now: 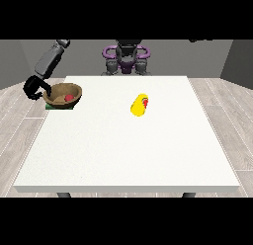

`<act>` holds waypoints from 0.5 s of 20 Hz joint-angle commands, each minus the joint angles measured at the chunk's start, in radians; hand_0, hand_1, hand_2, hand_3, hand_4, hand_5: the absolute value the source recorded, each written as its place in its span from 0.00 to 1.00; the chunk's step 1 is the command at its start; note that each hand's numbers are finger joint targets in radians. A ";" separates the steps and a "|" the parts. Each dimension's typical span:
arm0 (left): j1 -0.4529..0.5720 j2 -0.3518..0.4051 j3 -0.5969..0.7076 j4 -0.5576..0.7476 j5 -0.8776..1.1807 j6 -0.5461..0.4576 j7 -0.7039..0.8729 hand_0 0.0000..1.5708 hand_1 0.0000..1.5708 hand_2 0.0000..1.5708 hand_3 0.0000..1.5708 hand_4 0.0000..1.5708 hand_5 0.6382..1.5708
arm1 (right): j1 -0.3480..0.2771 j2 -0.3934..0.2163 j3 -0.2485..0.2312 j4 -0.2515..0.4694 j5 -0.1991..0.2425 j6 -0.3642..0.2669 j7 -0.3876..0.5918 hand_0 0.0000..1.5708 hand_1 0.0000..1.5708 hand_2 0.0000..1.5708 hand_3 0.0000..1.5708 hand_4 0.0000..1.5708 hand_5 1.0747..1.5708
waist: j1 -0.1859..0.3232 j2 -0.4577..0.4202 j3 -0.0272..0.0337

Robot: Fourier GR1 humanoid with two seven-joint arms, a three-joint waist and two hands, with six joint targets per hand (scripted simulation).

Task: Pick the cup and pour the ball into the bowl, then pick the bowl and place it on the pad

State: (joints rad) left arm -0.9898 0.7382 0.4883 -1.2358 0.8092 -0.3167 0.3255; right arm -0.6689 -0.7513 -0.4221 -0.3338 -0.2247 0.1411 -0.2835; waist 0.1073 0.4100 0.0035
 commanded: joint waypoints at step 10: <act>0.049 0.068 0.064 -0.173 0.097 0.066 0.069 0.00 0.00 0.00 0.00 0.00 0.99 | -0.050 -0.081 -0.055 0.046 -0.023 -0.004 -0.072 0.25 0.25 0.22 0.18 0.00 0.68 | -0.006 0.079 -0.0010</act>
State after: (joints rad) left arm -0.9446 0.7786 0.5266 -1.3916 0.8743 -0.2632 0.3757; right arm -0.7002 -0.8483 -0.4672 -0.2881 -0.2384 0.1355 -0.3243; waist 0.1085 0.4683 0.0025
